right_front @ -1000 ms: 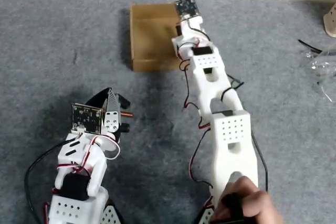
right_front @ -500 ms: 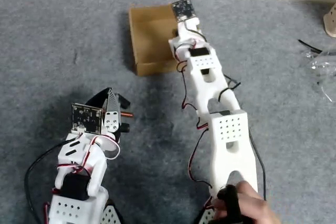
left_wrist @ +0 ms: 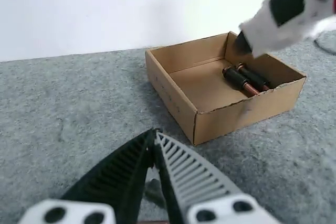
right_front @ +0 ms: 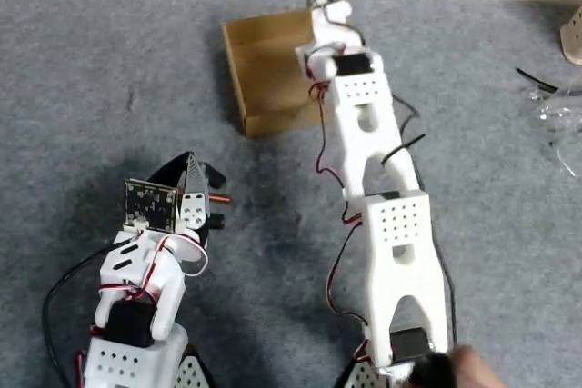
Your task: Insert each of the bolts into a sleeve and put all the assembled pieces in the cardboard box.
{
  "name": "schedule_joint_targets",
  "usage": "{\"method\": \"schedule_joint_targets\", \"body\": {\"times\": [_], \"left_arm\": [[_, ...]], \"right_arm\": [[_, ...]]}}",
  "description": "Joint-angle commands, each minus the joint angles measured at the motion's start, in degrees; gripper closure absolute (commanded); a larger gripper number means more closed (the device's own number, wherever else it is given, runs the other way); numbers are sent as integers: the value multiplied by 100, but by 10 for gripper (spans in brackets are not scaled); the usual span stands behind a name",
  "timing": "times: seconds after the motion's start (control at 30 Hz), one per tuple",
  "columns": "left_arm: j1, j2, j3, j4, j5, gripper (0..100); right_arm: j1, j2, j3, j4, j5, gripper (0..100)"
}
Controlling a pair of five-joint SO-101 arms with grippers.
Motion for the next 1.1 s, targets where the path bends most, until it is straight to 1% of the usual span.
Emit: {"method": "schedule_joint_targets", "body": {"times": [0.0,0.1,0.27,0.37,0.6,0.8,1.07], "left_arm": [[-22,-22,-22,-123,-35,994],[-22,-31,22,-132,-35,994],[-31,-22,40,-202,-35,994],[-31,-22,40,-202,-35,994],[-40,-22,48,-202,-35,994],[-40,-40,110,-211,-35,994],[-40,-40,84,-202,-35,993]], "right_arm": [[-22,-207,-1253,840,-316,741],[-40,-198,-2193,1622,-519,741],[-154,-163,-3811,2897,-519,741],[-251,-312,-4435,3433,-519,741],[-242,-769,-4198,4101,-536,741],[-374,-1824,-4198,4796,-545,741],[-374,-3266,-4136,4813,-563,741]]}}
